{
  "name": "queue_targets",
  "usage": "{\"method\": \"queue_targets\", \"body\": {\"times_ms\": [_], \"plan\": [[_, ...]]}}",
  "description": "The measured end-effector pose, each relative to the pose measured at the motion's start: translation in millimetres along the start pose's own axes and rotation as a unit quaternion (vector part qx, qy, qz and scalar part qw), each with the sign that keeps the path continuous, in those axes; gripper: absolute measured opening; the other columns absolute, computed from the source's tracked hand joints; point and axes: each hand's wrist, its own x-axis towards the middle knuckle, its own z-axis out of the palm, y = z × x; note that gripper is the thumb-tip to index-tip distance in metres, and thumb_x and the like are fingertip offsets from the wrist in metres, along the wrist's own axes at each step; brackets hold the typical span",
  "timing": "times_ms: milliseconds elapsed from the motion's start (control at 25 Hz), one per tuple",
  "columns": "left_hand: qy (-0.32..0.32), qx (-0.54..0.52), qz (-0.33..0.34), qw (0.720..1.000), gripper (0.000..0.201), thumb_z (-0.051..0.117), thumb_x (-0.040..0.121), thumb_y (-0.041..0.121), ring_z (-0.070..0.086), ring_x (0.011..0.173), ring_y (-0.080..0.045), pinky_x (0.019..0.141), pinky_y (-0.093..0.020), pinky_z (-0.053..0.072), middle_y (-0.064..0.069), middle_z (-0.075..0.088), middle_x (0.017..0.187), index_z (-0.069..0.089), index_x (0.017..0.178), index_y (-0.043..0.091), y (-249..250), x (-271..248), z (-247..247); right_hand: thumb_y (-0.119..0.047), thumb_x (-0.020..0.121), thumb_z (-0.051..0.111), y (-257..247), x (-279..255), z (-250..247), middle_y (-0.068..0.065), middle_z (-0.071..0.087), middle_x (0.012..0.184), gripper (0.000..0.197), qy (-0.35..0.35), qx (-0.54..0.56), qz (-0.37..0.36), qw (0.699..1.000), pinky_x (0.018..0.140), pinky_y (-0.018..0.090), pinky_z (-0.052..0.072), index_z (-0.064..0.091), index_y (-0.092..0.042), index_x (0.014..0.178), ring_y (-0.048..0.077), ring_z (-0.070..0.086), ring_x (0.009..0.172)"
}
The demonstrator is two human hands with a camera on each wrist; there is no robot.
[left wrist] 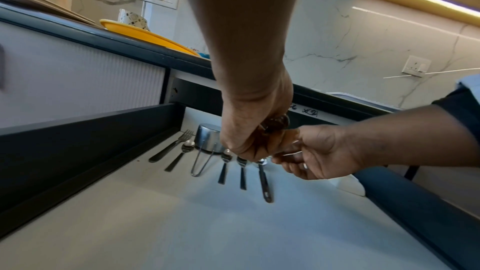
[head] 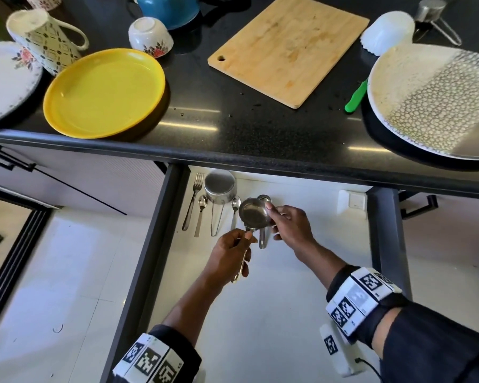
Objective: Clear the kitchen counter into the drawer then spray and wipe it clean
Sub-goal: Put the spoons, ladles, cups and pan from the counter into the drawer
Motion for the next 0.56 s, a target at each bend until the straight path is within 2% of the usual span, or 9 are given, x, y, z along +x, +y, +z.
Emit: {"method": "queue_targets", "body": {"times_ms": [80,120,200,280,440,560], "plan": [[-0.031,-0.001,0.013,0.999,0.032,0.049,0.101,0.031,0.054,0.047,-0.016,0.043,-0.023,0.044,-0.003,0.056,0.065,0.060,0.100,0.000,8,5,16,-0.039,0.088,0.070,-5,-12,-13,0.014,0.074,0.088,0.033,-0.071,0.086,0.050,0.993,0.061,0.027,0.058,0.067,-0.010,0.102,0.024,0.072,0.077],[-0.041,0.006,0.015,0.999,0.031,0.050,0.100,0.030,0.056,0.049,-0.018,0.046,-0.026,0.048,-0.004,0.058,0.067,0.060,0.099,0.001,12,10,23,-0.031,0.087,0.074,-4,-12,-19,0.017,0.074,0.089,0.031,-0.072,0.097,0.067,0.990,0.061,0.027,0.058,0.067,-0.007,0.104,0.028,0.073,0.078],[-0.058,0.054,0.001,0.997,0.025,0.053,0.099,0.030,0.063,0.060,-0.020,0.062,-0.037,0.058,-0.005,0.064,0.073,0.062,0.097,0.006,11,22,37,-0.013,0.084,0.076,2,-4,-33,0.022,0.073,0.088,0.025,-0.030,0.090,0.094,0.991,0.058,0.028,0.058,0.067,-0.001,0.104,0.031,0.074,0.074],[-0.056,0.159,-0.016,0.986,0.019,0.061,0.093,0.034,0.066,0.075,-0.019,0.079,-0.041,0.058,-0.003,0.069,0.086,0.063,0.097,0.015,1,31,46,-0.004,0.084,0.074,8,13,-41,0.024,0.072,0.090,0.024,0.007,0.068,0.123,0.990,0.054,0.027,0.058,0.064,0.003,0.104,0.029,0.072,0.067],[-0.054,0.305,-0.027,0.950,0.032,0.069,0.087,0.038,0.064,0.096,-0.020,0.081,-0.034,0.053,0.003,0.068,0.105,0.061,0.114,0.025,-14,37,48,-0.007,0.085,0.074,9,40,-46,0.020,0.069,0.090,0.021,0.026,-0.019,0.118,0.992,0.048,0.026,0.057,0.059,-0.003,0.099,0.026,0.072,0.059],[-0.071,0.344,-0.028,0.936,0.041,0.069,0.086,0.039,0.061,0.102,-0.019,0.085,-0.034,0.052,0.006,0.066,0.109,0.055,0.123,0.028,-25,39,44,-0.009,0.085,0.075,5,57,-41,0.017,0.070,0.083,0.018,0.044,-0.026,0.103,0.993,0.059,0.033,0.061,0.060,-0.004,0.094,0.027,0.072,0.057]]}}
